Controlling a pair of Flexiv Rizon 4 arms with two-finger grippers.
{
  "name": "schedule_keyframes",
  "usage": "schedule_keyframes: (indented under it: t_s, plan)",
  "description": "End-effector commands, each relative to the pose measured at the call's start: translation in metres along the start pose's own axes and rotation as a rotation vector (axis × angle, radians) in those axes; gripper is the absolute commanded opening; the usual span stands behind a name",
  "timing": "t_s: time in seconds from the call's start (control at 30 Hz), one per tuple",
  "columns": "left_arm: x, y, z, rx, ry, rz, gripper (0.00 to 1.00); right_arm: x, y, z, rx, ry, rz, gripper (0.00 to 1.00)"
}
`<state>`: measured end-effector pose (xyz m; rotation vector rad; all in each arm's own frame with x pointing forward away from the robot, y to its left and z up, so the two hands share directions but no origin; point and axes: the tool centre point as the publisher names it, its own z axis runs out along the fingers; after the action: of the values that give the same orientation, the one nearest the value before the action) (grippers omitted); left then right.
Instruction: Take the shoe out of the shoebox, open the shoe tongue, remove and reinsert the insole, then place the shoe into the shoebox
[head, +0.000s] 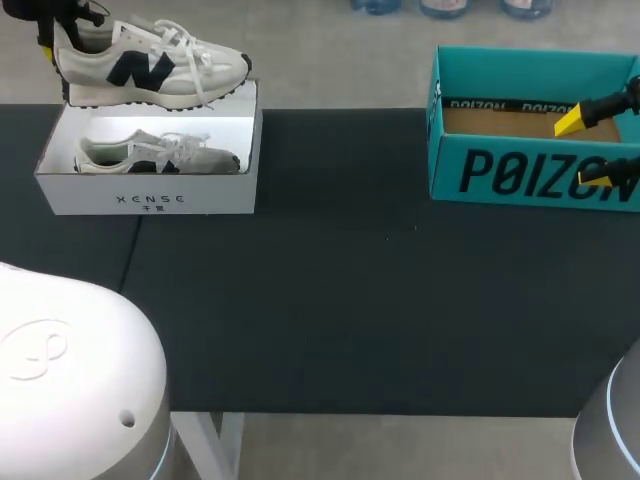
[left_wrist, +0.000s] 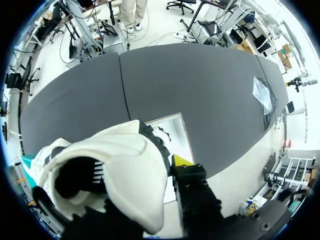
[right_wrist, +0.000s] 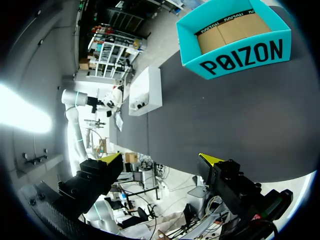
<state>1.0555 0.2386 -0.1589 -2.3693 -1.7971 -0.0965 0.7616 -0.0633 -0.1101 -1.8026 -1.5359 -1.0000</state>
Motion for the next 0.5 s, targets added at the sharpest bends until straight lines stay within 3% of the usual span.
schedule_keyframes:
  t_s: [0.03,0.17,0.27,0.43,0.5]
  plan:
    - [0.007,0.002,0.002,-0.013,-0.002,-0.021,0.0,0.0,0.0,0.001,-0.002,-0.002,0.002,1.0]
    - [0.034,0.019,0.01,-0.09,0.03,-0.028,0.0,0.0,0.0,0.001,-0.002,-0.002,0.002,1.0]
    - [0.053,0.034,0.016,-0.099,0.05,-0.017,0.0,0.0,0.0,0.001,-0.002,-0.002,0.002,1.0]
    - [0.074,0.062,0.038,-0.126,0.121,-0.017,0.0,0.0,0.0,0.001,-0.002,-0.002,0.002,1.0]
    - [0.081,0.073,0.049,-0.17,0.135,-0.026,0.0,0.0,0.0,0.001,-0.002,-0.002,0.002,1.0]
